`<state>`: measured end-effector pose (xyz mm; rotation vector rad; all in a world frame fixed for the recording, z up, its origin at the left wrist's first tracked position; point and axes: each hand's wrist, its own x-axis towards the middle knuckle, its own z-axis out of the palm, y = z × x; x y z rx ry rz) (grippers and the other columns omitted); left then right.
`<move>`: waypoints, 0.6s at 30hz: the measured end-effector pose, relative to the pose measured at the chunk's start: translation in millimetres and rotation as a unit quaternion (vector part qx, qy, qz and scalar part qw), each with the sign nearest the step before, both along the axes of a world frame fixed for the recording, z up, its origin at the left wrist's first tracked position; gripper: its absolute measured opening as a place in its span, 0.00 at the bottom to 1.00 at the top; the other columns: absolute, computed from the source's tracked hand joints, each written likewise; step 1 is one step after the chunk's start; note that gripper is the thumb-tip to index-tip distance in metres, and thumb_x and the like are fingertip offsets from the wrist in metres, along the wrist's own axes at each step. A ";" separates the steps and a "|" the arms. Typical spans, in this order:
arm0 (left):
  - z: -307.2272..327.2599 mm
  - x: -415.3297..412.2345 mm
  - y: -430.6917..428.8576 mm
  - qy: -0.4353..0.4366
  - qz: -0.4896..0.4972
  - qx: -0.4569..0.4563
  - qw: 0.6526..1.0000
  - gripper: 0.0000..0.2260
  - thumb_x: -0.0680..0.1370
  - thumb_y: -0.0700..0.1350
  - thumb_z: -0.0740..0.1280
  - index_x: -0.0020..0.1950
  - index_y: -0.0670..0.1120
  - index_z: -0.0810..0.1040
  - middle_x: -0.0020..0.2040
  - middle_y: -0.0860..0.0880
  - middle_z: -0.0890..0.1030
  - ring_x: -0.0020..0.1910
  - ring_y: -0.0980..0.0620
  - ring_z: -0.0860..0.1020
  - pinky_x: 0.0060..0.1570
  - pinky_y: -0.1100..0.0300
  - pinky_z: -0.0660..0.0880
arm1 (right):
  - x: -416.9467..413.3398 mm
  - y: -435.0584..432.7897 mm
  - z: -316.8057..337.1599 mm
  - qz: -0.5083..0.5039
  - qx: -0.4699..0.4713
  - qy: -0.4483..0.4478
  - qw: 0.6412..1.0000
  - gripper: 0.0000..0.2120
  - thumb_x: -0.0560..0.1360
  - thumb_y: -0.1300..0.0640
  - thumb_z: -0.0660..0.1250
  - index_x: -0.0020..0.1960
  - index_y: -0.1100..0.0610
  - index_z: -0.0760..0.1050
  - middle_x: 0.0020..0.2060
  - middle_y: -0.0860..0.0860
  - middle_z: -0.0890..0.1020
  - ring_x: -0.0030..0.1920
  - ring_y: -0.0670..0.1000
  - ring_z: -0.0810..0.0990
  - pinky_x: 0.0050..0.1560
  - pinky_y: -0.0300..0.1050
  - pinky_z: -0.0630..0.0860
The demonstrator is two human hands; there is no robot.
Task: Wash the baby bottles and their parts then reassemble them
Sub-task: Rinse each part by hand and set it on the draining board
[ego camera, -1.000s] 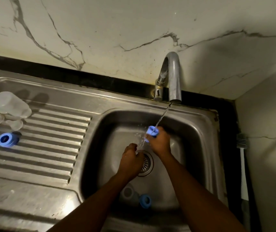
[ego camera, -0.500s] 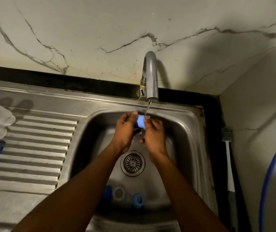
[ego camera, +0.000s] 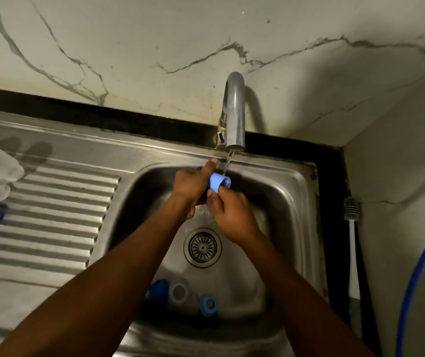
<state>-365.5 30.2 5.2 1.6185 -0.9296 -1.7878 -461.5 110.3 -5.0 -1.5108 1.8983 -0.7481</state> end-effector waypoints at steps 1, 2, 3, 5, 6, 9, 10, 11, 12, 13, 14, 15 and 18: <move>1.4 0.2 2.4 0.047 -0.018 0.022 0.998 0.21 0.79 0.56 0.69 0.54 0.36 0.81 0.47 0.41 0.85 0.41 0.46 0.85 0.41 0.54 0.83 | 6.4 -4.0 5.0 -0.058 0.032 -0.117 0.991 0.18 0.85 0.48 0.54 0.62 0.58 0.75 0.41 0.56 0.83 0.35 0.51 0.82 0.40 0.53 0.81; 4.4 1.4 5.3 0.117 -0.031 0.051 0.991 0.21 0.81 0.55 0.66 0.56 0.35 0.80 0.48 0.40 0.84 0.38 0.48 0.84 0.36 0.57 0.82 | 12.7 -7.5 7.8 -0.112 0.062 -0.246 0.961 0.15 0.85 0.51 0.56 0.63 0.58 0.75 0.36 0.56 0.81 0.30 0.50 0.79 0.33 0.49 0.80; 7.8 4.0 7.2 0.198 -0.029 0.079 0.977 0.18 0.83 0.52 0.63 0.56 0.36 0.79 0.49 0.40 0.82 0.36 0.49 0.83 0.32 0.60 0.80 | 17.5 -11.2 14.3 -0.161 0.079 -0.368 0.912 0.13 0.85 0.53 0.58 0.64 0.57 0.75 0.34 0.56 0.80 0.27 0.48 0.76 0.29 0.44 0.77; 8.9 8.4 7.1 0.324 0.009 0.114 0.939 0.12 0.83 0.46 0.62 0.55 0.39 0.79 0.54 0.40 0.80 0.44 0.48 0.83 0.39 0.56 0.84 | 20.4 -12.8 19.5 -0.203 0.077 -0.509 0.833 0.10 0.84 0.54 0.59 0.61 0.52 0.77 0.34 0.54 0.79 0.26 0.47 0.73 0.27 0.42 0.73; 5.8 8.4 3.7 0.340 0.023 0.114 0.933 0.11 0.83 0.45 0.62 0.56 0.39 0.79 0.55 0.39 0.81 0.51 0.46 0.82 0.50 0.53 0.83 | 20.5 -9.9 17.2 -0.187 0.067 -0.513 0.835 0.08 0.84 0.52 0.59 0.58 0.48 0.77 0.35 0.53 0.79 0.27 0.47 0.74 0.28 0.43 0.73; -2.6 -3.4 -3.4 0.220 0.037 0.086 0.971 0.19 0.82 0.48 0.66 0.62 0.33 0.77 0.58 0.33 0.81 0.51 0.41 0.82 0.56 0.48 0.81 | -1.9 2.9 -5.6 -0.001 -0.012 -0.131 0.991 0.15 0.84 0.45 0.56 0.58 0.51 0.77 0.40 0.51 0.81 0.38 0.51 0.80 0.40 0.52 0.79; -3.4 -5.7 -4.1 0.175 0.051 0.088 0.979 0.22 0.81 0.50 0.67 0.64 0.31 0.76 0.58 0.32 0.81 0.48 0.40 0.82 0.51 0.49 0.83 | -12.3 2.5 -14.4 0.078 -0.029 0.027 0.996 0.20 0.83 0.42 0.53 0.60 0.54 0.77 0.45 0.51 0.82 0.43 0.53 0.81 0.45 0.53 0.79; -4.9 -7.7 -5.0 0.149 0.061 0.098 0.982 0.25 0.81 0.51 0.67 0.65 0.30 0.75 0.57 0.32 0.81 0.46 0.41 0.82 0.46 0.50 0.83 | -19.3 1.1 -17.3 0.117 -0.029 0.119 0.986 0.23 0.82 0.41 0.51 0.61 0.54 0.76 0.50 0.52 0.83 0.46 0.54 0.81 0.47 0.53 0.78; -5.2 -7.7 -5.2 0.138 0.055 0.110 0.983 0.26 0.81 0.53 0.67 0.65 0.30 0.75 0.56 0.32 0.81 0.46 0.41 0.82 0.45 0.51 0.83 | -20.9 -0.5 -16.0 0.122 -0.019 0.144 0.982 0.23 0.82 0.41 0.51 0.60 0.54 0.76 0.52 0.53 0.83 0.47 0.55 0.81 0.47 0.53 0.78; -6.3 -6.5 -4.8 0.141 0.046 0.124 0.981 0.26 0.82 0.54 0.65 0.65 0.30 0.76 0.55 0.33 0.82 0.47 0.42 0.82 0.48 0.50 0.82 | -17.8 -3.4 -12.5 0.108 -0.007 0.133 0.985 0.21 0.83 0.42 0.52 0.59 0.54 0.76 0.50 0.54 0.83 0.46 0.55 0.82 0.46 0.52 0.78; -5.5 -3.8 -2.6 0.154 0.035 0.132 0.979 0.24 0.82 0.54 0.64 0.63 0.32 0.77 0.53 0.35 0.82 0.47 0.43 0.81 0.50 0.51 0.81 | -13.1 -7.6 -6.4 0.077 0.009 0.084 0.993 0.18 0.84 0.45 0.53 0.57 0.54 0.76 0.45 0.54 0.83 0.42 0.55 0.82 0.44 0.52 0.79; -3.4 -1.0 0.1 0.177 0.025 0.137 0.974 0.22 0.83 0.54 0.62 0.60 0.34 0.78 0.50 0.37 0.82 0.46 0.44 0.81 0.50 0.52 0.80 | -8.1 -12.5 -0.2 0.021 0.028 -0.010 0.999 0.15 0.84 0.48 0.55 0.57 0.55 0.76 0.38 0.54 0.82 0.36 0.54 0.81 0.40 0.52 0.80; 3.0 10.5 3.3 0.300 0.019 0.137 0.944 0.16 0.83 0.48 0.61 0.60 0.35 0.75 0.50 0.38 0.80 0.37 0.45 0.82 0.35 0.54 0.81 | 7.2 -21.3 18.4 -0.118 0.089 -0.365 0.919 0.11 0.85 0.52 0.58 0.59 0.56 0.75 0.24 0.51 0.76 0.24 0.49 0.74 0.27 0.44 0.73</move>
